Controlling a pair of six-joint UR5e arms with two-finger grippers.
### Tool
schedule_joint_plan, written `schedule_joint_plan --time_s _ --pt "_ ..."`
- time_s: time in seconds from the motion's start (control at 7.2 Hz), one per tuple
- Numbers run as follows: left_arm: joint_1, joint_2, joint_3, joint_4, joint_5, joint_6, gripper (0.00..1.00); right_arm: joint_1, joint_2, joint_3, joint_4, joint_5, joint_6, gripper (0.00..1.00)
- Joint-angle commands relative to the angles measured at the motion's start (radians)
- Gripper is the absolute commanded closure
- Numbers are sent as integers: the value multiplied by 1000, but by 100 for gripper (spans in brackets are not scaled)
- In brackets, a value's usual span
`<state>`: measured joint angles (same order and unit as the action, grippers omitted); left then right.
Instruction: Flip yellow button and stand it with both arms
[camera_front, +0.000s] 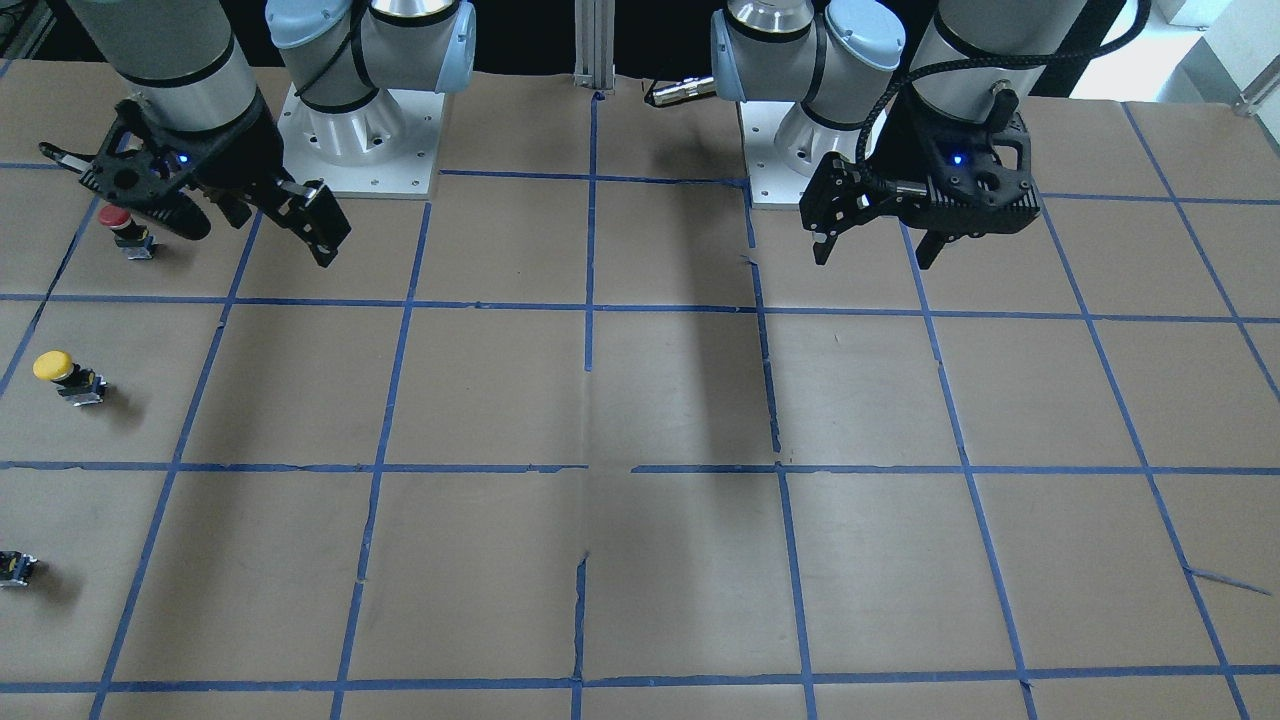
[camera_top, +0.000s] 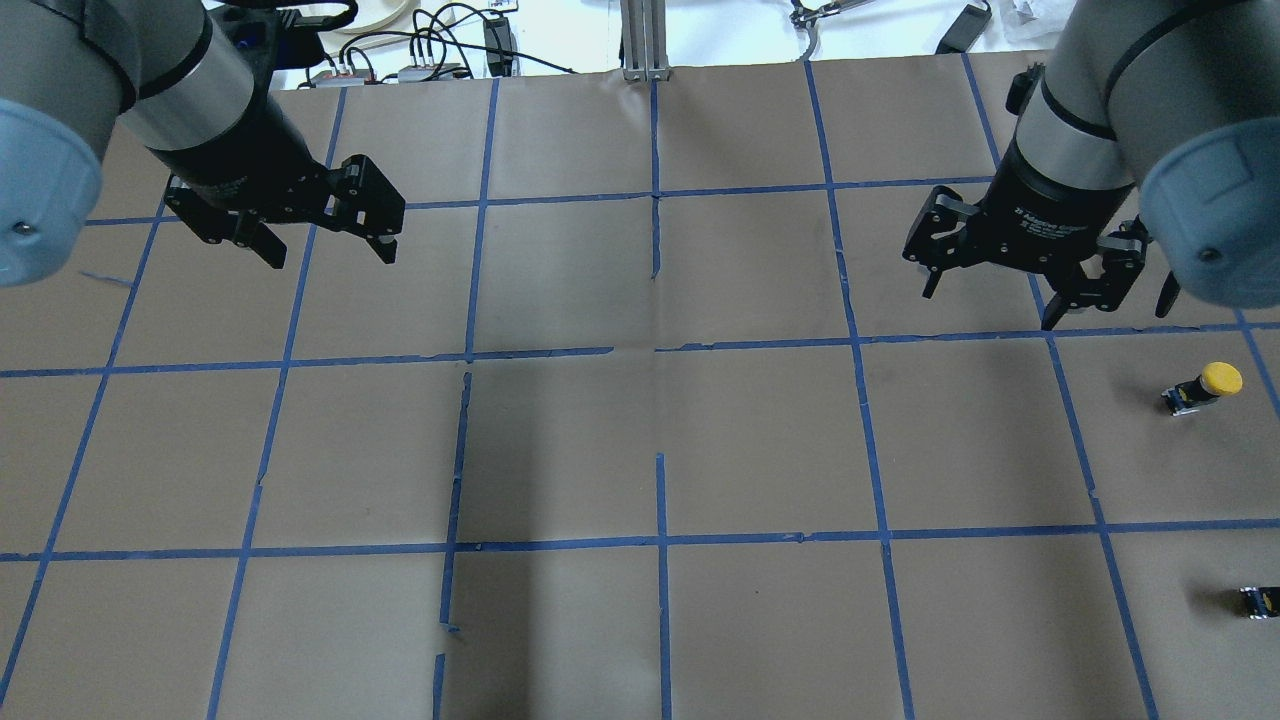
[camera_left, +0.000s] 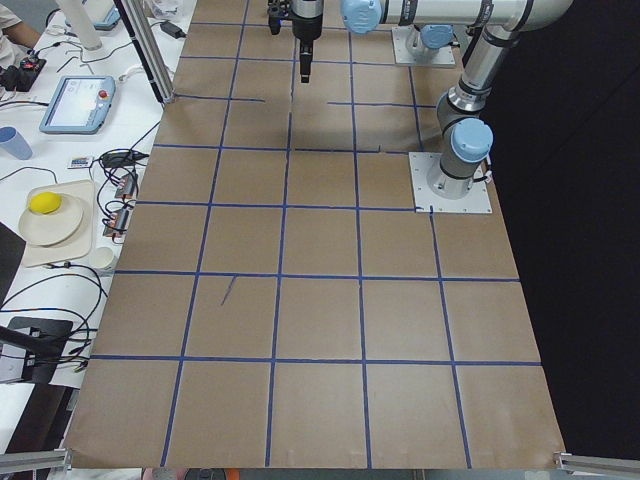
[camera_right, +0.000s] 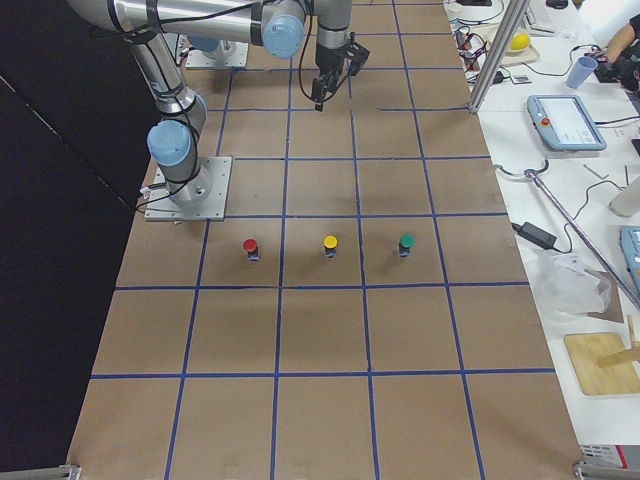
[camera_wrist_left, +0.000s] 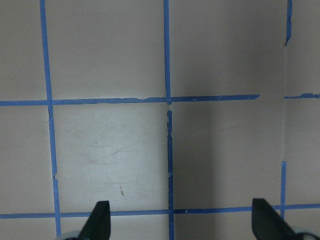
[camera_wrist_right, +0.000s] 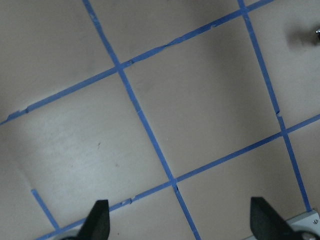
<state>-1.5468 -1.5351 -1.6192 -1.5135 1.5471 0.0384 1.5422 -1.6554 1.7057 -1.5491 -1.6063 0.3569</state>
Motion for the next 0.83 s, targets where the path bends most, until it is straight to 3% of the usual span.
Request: schedule_joint_plan --time_s 0.0,0.56,0.69 --pt "-1 -11 -2 30 -1 0 0 23 0 -119 166 44 -78 0" --pt "1 -14 19 26 2 -2 0 15 5 -118 159 52 -93 0" --pt "-1 -11 21 15 4 -3 0 4 8 -118 159 49 -169 0"
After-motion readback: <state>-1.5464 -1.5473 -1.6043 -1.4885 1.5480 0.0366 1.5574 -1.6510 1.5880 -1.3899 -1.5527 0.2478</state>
